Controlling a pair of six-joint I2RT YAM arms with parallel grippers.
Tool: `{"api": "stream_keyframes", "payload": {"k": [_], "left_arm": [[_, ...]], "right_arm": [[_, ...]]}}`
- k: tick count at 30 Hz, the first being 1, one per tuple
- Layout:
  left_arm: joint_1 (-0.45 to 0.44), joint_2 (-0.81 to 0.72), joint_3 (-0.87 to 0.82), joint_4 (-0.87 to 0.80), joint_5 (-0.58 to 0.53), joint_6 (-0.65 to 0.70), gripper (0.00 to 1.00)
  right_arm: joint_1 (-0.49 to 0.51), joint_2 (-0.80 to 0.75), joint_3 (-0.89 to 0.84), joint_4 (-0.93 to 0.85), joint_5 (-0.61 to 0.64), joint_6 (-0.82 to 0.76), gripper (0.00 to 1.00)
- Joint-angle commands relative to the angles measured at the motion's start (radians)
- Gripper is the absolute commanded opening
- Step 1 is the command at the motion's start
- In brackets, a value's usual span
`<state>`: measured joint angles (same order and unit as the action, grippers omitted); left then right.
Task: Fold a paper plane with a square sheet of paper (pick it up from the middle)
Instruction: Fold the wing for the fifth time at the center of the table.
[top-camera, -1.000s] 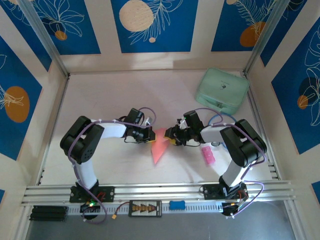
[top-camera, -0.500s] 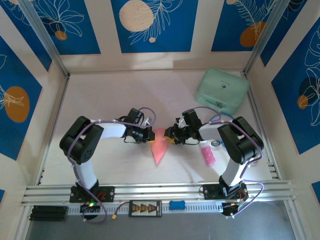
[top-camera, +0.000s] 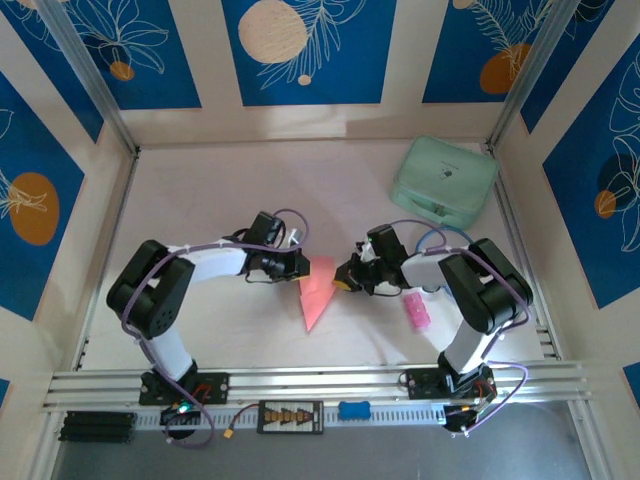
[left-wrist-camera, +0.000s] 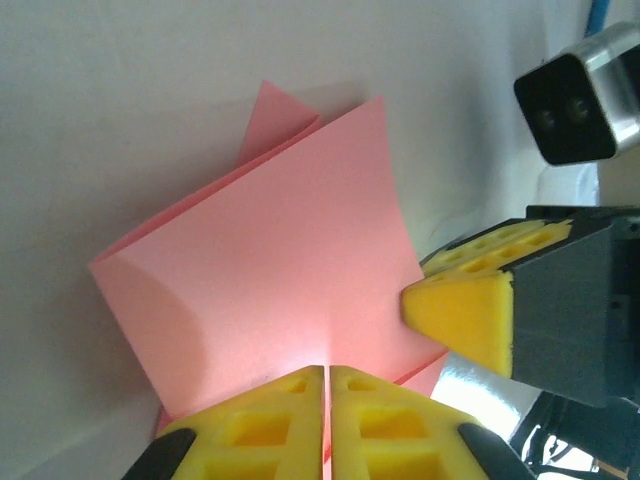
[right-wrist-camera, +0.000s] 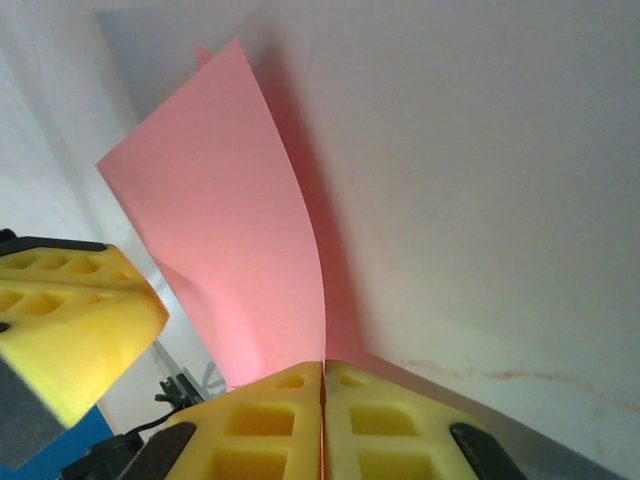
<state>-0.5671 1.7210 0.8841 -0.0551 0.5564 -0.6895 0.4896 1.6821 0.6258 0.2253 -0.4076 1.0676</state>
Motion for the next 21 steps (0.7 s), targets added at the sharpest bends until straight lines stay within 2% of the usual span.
{"api": "stream_keyframes", "payload": {"k": [1,5,11,18,21], "left_arm": [[0.001,-0.043,-0.009,-0.048,-0.017,-0.039,0.11],[-0.013,-0.049,-0.028,-0.029,-0.020,-0.089,0.11],[-0.027,-0.006,-0.024,-0.038,-0.041,-0.087,0.08],[-0.028,0.046,-0.056,-0.038,-0.073,-0.077,0.00],[-0.028,0.066,-0.083,0.013,-0.058,-0.082,0.00]], "right_arm": [[0.024,-0.064,-0.039,0.018,0.081,0.076,0.09],[0.070,-0.114,-0.076,0.033,0.189,0.171,0.10],[0.143,-0.155,-0.105,0.014,0.312,0.271,0.10],[0.158,-0.154,-0.127,0.076,0.294,0.266,0.15],[0.147,-0.131,-0.120,0.095,0.247,0.251,0.15]]}}
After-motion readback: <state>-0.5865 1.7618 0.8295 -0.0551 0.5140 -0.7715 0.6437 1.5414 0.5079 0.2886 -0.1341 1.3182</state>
